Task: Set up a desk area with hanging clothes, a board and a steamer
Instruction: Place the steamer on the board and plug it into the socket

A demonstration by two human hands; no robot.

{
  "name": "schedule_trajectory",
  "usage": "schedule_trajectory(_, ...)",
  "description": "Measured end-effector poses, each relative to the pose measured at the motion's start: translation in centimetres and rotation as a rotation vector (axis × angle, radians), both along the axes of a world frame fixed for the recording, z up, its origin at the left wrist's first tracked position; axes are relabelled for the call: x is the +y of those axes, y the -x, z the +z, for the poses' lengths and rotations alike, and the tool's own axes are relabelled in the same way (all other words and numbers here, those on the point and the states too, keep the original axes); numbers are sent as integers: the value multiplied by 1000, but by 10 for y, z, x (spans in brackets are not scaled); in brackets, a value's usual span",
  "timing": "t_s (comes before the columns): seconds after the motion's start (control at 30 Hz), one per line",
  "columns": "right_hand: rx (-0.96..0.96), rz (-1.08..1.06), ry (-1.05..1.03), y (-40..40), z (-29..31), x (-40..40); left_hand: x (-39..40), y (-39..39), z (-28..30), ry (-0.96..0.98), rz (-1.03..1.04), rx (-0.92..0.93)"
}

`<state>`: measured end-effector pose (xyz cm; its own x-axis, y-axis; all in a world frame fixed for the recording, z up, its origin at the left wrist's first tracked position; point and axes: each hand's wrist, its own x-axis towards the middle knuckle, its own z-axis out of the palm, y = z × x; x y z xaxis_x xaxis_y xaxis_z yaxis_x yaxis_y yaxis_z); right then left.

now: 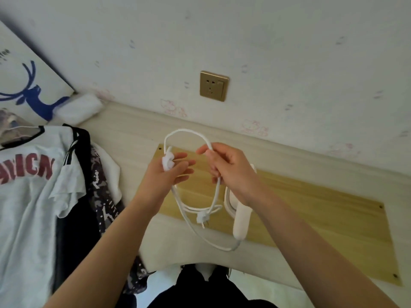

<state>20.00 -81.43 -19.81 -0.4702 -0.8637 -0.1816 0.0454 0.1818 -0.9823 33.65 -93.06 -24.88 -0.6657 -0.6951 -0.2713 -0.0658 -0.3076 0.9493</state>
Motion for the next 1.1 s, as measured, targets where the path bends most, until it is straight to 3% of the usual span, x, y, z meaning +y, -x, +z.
schedule_trajectory(0.27, 244, -13, 53, 22, 46, -14, -8, -2, 5, -187, 104, 51)
schedule_trajectory(0.33, 291, -50, 62, 25, 52, -16, -14, -5, -1, -103, 107, -4)
schedule_trajectory(0.47, 385, -82, 62, 30, 63, -21, -29, -6, -21, 144, 34, -342)
schedule_trajectory(0.6, 407, -78, 96, 30, 71, -23, -48, -12, -45, 361, -203, -864)
schedule_trajectory(0.67, 409, -53, 120, 29, 73, -24, -54, -9, -45, 418, -239, -981)
schedule_trajectory(0.83, 379, -58, 135, 33, 79, -24, -84, 28, 9, 365, 48, -405)
schedule_trajectory(1.1, 412, -298, 58, 67, 64, -20, -106, 42, 79, 87, 141, 96)
